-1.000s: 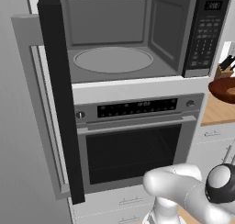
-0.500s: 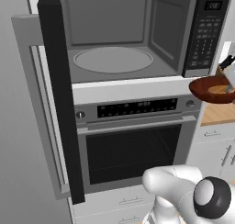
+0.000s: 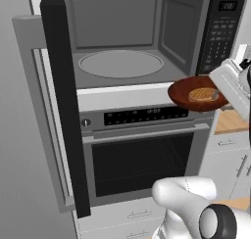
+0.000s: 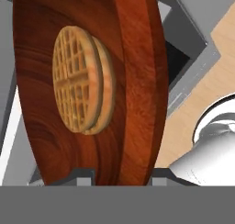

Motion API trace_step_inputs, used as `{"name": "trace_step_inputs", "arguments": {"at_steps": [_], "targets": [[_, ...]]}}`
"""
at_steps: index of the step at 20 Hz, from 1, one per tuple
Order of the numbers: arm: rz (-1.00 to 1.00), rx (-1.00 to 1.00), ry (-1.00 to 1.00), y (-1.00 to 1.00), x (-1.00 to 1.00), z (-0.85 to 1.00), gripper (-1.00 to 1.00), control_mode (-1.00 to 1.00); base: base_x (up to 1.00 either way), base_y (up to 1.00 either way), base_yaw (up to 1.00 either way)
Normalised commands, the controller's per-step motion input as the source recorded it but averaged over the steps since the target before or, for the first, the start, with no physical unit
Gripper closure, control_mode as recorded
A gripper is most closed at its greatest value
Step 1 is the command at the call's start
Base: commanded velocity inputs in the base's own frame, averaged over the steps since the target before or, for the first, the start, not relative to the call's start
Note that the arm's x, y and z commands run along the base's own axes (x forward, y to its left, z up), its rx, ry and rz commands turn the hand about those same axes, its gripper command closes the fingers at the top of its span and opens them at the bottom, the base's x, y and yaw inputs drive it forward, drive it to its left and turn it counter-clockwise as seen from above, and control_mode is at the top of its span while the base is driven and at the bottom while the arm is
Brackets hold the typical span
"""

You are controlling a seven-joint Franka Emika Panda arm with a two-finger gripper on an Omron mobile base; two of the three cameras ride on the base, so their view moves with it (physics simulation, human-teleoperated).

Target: Open the microwave, place the bowl with waffle inside the microwave, then close the microwave door and turn it on.

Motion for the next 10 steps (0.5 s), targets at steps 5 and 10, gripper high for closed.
{"name": "trace_step_inputs", "arguments": {"at_steps": [5, 10], "targets": [[0.25, 0.0, -0.17, 0.84, -0.03, 0.32, 1.0, -1.0, 0.0, 0.0, 0.0], [0.23, 0.0, -0.25, 0.71, 0.01, 0.27, 1.0, -1.0, 0.0, 0.0, 0.0]]}}
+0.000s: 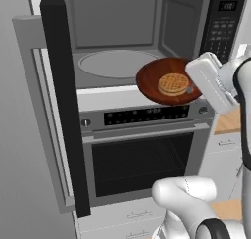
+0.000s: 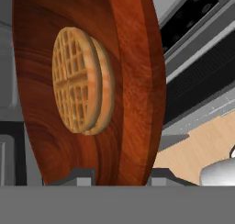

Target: Open the microwave, place the bowl with waffle inside the microwave, then close the microwave door and turn it on.

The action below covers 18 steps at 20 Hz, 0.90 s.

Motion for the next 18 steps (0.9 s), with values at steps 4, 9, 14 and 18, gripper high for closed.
{"name": "trace_step_inputs", "arguments": {"at_steps": [4, 9, 14, 18], "targets": [[0.06, 0.0, -0.02, 0.22, 0.61, 0.24, 1.0, -1.0, 0.0, 0.0, 0.0], [-0.1, 0.0, 0.01, 0.27, 0.73, 0.28, 1.0, -1.0, 0.0, 0.0, 0.0], [-0.22, 0.0, 0.01, 0.46, 0.69, 0.1, 1.0, -1.0, 0.0, 0.0, 0.0], [-0.22, 0.0, 0.0, 0.4, 0.56, 0.01, 1.0, -1.0, 0.0, 0.0, 0.0]]}}
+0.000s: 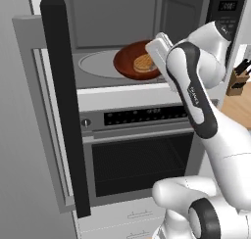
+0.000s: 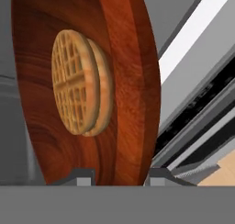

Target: Open the microwave, place the bowl with waffle inside the microwave, then close the microwave door and turn it on.

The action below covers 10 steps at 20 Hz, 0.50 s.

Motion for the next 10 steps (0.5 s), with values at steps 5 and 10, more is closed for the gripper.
{"name": "trace_step_inputs", "arguments": {"at_steps": [5, 10], "targets": [[-0.08, 0.0, 0.0, 0.13, 0.49, 0.08, 1.0, -1.0, 0.0, 0.0, 0.0], [-0.09, 0.0, 0.0, 0.23, 0.64, 0.01, 1.0, -1.0, 0.0, 0.0, 0.0]]}}
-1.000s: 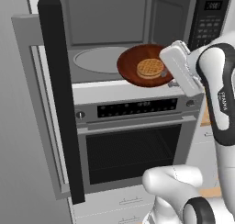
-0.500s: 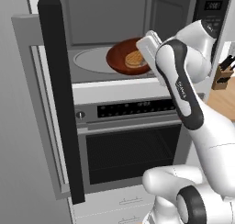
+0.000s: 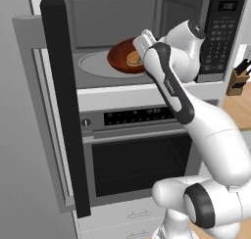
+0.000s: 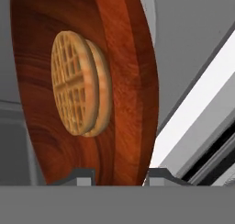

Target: Open the microwave, place the bowl with waffle inside the microwave, then close the microwave door and turn it on.

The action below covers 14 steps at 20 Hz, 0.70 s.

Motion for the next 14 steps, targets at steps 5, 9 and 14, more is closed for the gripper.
{"name": "trace_step_inputs", "arguments": {"at_steps": [5, 9, 14], "targets": [[-0.07, 0.07, 0.1, 0.0, 0.38, 0.03, 1.0, -1.0, 0.0, 0.0, 0.0], [-0.11, 0.12, 0.05, 0.0, 0.29, 0.0, 1.0, -1.0, 0.0, 0.0, 0.0], [-0.1, 0.03, 0.0, 0.01, 0.32, -0.18, 1.0, -1.0, 0.0, 0.0, 0.0]]}}
